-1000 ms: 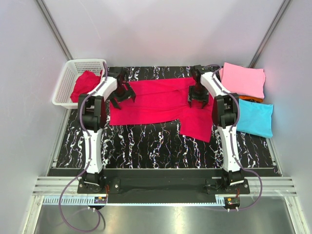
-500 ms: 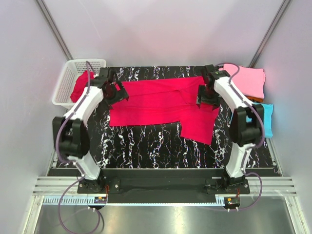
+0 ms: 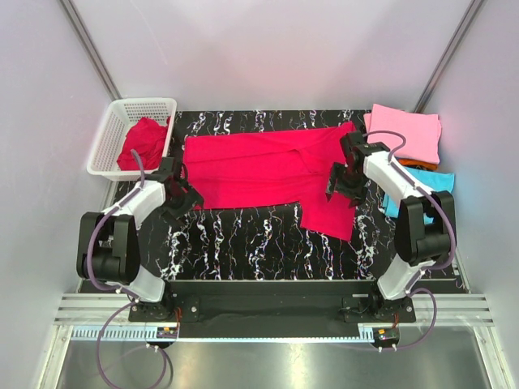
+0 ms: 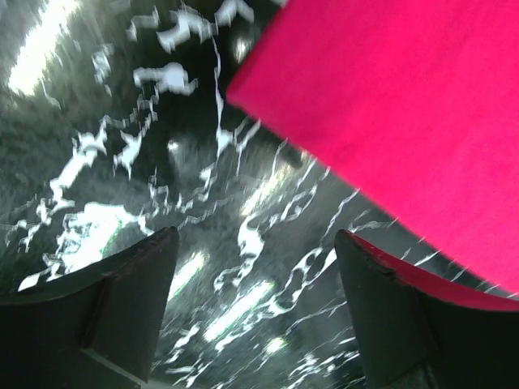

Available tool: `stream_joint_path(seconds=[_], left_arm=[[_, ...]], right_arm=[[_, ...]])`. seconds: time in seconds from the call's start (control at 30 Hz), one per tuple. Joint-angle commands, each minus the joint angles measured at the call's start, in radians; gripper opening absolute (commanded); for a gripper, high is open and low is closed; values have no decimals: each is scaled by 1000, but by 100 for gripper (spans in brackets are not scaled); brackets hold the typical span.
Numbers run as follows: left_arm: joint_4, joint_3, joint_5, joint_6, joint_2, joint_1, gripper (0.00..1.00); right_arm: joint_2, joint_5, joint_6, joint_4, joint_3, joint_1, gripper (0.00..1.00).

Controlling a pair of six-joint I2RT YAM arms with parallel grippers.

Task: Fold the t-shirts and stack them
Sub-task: Fold the tshirt

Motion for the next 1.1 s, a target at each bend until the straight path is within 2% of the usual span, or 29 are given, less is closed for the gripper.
stream_joint_path(seconds=[0.0,0.33,0.57,0.83,0.87,1.0,1.07], left_arm=[[138,8,-15,-55,-47,30,81],[147,54,-141,-64,28,63,78],[201,63,-118,-62,97,66,63],[192,83,-121,-56,129,71,58],[192,85,-123,-56,137,73,56],[192,93,-105,-61,156,74,39],[187,91,-105,-61,148,74,35]], right_arm=[[-86,-45,28,49,-31,-2,74],[-118,-66,41,50,-88,-2,75],[-113,-62,47,41,-91,-2,75],[-115,-51,60,31,-84,-2,74],[-115,-53,61,31,-88,-2,74],[-112,-53,66,29,-95,-1,74],[-118,-50,67,27,-98,-2,74]])
